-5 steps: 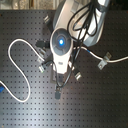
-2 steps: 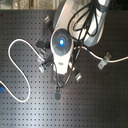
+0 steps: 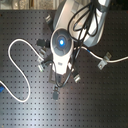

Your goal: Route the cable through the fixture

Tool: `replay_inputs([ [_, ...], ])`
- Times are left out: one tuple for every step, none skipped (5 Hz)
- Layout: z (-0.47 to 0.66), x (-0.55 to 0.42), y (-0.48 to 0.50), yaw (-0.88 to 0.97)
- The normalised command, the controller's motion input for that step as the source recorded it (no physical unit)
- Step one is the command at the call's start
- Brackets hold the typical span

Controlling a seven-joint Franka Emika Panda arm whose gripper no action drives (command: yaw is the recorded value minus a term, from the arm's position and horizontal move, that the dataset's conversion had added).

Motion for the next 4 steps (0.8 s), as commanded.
replay_inputs([
  [0.12,0.039,0.154,0.34],
  [0.19,0.252,-0.083,0.19],
  [0.29,0.306,-0.208,0.18],
  [0.28,0.191,-0.267,0.29],
])
